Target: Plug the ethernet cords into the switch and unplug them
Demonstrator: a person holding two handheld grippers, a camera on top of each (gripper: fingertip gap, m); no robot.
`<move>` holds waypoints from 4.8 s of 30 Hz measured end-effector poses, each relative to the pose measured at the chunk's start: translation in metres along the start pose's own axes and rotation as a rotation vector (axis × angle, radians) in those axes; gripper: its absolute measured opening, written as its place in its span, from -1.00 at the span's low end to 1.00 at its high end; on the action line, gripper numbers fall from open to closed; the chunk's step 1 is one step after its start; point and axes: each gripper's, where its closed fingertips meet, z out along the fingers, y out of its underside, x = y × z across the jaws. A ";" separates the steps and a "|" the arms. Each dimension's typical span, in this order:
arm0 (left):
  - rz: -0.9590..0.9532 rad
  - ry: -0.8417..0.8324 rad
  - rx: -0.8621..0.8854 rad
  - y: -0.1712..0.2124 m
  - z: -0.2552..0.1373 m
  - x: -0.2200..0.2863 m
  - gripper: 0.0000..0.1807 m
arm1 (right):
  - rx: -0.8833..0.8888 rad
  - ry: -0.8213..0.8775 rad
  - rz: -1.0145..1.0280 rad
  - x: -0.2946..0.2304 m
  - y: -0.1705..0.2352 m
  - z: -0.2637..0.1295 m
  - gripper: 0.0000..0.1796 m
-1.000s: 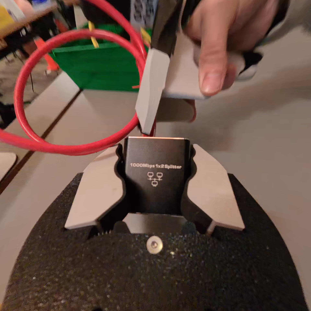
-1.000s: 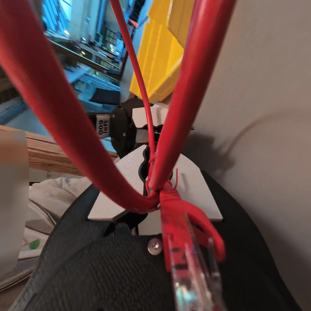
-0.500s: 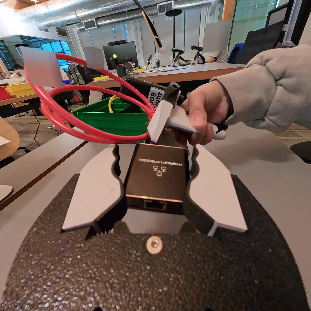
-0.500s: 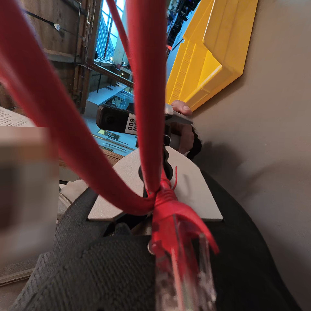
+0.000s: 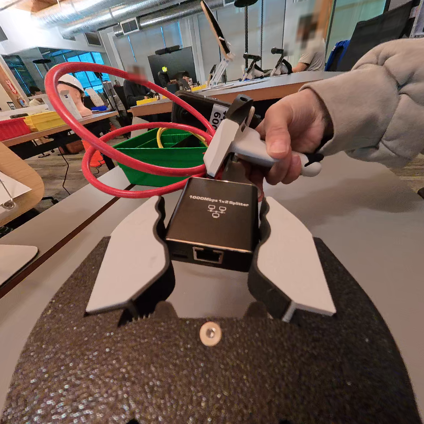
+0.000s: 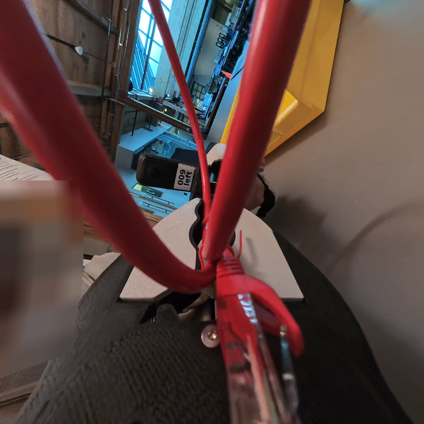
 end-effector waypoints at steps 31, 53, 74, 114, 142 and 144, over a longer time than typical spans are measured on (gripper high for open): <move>0.017 -0.005 0.092 -0.007 -0.006 -0.003 -0.14 | 0.017 0.068 -0.023 -0.001 -0.002 0.006 -0.82; 0.028 -0.007 0.053 0.000 -0.003 -0.003 -0.14 | -0.022 0.093 -0.171 0.002 0.000 0.005 -0.85; 0.020 -0.026 -0.042 0.026 0.008 -0.005 -0.15 | -0.141 0.201 -0.254 0.023 0.003 -0.005 -0.85; -0.122 0.010 0.034 0.017 0.006 -0.006 -0.16 | -0.300 0.365 -0.593 0.010 -0.006 -0.001 -0.85; 0.020 -0.107 -0.020 0.011 0.007 -0.016 -0.16 | 0.144 0.096 -0.134 0.005 -0.019 -0.001 -0.82; 0.026 -0.117 -0.014 0.009 0.005 -0.017 -0.16 | 0.184 0.060 -0.110 0.002 -0.018 0.000 -0.79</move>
